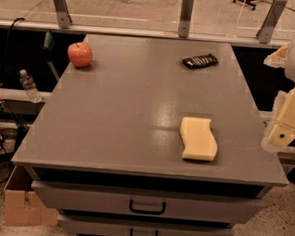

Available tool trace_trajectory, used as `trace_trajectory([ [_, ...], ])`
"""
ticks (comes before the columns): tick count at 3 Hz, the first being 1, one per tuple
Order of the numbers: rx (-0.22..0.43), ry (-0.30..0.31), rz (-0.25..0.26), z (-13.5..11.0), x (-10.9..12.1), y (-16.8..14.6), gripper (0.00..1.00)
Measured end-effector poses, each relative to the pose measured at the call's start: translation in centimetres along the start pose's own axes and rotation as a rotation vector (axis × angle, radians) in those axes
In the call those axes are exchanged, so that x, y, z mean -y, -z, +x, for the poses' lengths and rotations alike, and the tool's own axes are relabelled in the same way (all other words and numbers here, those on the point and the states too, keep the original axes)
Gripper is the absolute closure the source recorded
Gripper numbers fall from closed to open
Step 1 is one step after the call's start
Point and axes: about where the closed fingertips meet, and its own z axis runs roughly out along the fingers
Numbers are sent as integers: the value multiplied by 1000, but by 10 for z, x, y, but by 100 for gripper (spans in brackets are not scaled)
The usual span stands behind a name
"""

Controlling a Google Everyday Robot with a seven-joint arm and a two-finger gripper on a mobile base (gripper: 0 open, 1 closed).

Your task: Pick apple

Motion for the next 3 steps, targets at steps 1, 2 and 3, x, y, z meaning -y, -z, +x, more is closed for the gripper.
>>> trace_trajectory([
  [1, 13, 4, 7, -6, 2, 0, 0],
  [2, 67, 13, 19, -50, 17, -21, 0],
  [3, 154, 56, 48, -136, 44, -55, 0],
])
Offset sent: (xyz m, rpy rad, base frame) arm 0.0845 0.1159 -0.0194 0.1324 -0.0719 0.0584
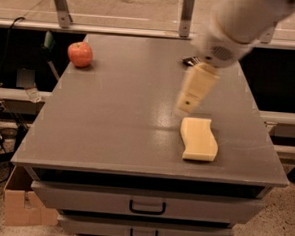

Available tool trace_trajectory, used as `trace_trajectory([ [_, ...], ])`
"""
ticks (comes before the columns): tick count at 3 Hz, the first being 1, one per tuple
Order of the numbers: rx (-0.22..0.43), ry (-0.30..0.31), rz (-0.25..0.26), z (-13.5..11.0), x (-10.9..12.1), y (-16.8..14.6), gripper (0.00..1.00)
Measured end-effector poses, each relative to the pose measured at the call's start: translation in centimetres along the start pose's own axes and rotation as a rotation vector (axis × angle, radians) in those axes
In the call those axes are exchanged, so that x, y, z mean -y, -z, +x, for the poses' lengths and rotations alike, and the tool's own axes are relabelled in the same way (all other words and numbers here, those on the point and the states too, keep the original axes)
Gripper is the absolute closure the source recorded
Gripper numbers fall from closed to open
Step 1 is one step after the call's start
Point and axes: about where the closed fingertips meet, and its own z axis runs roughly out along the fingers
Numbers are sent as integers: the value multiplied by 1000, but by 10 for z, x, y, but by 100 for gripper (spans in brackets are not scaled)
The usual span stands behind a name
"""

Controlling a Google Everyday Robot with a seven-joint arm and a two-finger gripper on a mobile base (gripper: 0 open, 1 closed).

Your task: Pick apple

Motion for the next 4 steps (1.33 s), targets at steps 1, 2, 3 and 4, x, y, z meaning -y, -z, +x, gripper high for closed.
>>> trace_trajectory([
  [1, 107, 68, 28, -101, 32, -50, 0],
  [2, 106, 66, 28, -100, 32, -49, 0],
  [3, 116, 36, 30, -105, 42, -60, 0],
  [4, 210, -9, 44, -133, 71, -86, 0],
])
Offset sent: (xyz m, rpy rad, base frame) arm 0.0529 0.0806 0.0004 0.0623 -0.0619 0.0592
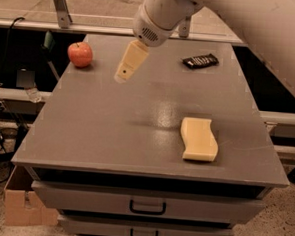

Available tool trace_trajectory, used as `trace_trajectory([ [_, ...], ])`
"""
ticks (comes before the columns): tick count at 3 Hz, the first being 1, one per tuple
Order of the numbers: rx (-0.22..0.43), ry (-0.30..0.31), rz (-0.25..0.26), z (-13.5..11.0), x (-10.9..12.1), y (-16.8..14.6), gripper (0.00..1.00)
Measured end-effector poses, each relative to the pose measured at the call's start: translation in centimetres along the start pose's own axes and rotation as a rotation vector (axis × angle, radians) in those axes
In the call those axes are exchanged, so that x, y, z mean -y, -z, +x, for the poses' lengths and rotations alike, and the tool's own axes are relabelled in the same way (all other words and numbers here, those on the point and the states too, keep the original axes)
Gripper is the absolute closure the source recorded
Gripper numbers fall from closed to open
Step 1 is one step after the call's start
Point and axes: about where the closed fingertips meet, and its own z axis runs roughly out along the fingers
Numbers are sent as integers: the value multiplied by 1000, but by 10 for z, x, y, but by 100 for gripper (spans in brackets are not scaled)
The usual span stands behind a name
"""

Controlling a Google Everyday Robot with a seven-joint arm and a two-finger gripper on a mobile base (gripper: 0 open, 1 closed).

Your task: Pick apple

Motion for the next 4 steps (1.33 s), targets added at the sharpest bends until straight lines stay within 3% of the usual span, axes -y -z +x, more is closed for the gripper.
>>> trace_trajectory([
  [2, 222, -76, 23, -65, 54, -79, 0],
  [4, 350, -253, -22, -108, 59, -143, 0],
])
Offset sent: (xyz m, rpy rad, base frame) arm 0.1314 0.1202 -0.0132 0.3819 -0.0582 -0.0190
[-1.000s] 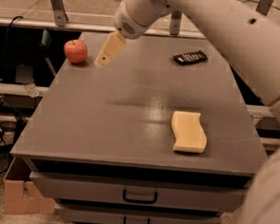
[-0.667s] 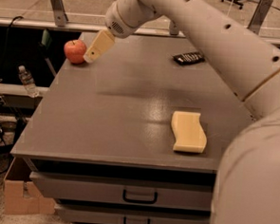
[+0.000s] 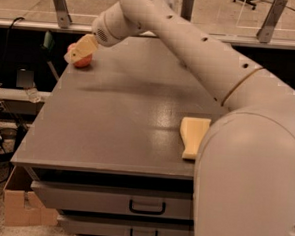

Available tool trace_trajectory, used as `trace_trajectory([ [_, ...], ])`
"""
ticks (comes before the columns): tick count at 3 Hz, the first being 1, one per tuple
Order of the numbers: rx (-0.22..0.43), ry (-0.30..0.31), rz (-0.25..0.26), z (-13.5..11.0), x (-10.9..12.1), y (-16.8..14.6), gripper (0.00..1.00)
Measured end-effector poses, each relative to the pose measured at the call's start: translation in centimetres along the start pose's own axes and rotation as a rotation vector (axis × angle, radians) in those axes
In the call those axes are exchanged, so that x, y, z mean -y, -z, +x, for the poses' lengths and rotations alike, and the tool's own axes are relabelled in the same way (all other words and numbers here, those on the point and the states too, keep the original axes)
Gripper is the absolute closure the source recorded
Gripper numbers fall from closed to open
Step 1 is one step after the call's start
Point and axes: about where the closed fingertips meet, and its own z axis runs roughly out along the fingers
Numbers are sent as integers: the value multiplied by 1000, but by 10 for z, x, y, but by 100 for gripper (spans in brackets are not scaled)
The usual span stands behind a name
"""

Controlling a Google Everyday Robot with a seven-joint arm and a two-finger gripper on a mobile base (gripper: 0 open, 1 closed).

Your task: Pick apple

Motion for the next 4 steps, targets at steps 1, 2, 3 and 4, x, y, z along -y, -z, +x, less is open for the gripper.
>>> trace_trajectory([
  [1, 22, -60, -21, 0, 1, -33, 0],
  [2, 36, -102, -59, 0, -1, -62, 0],
  [3, 31, -138, -62, 11, 6, -77, 16],
  [4, 30, -158, -59, 21, 11, -80, 39],
])
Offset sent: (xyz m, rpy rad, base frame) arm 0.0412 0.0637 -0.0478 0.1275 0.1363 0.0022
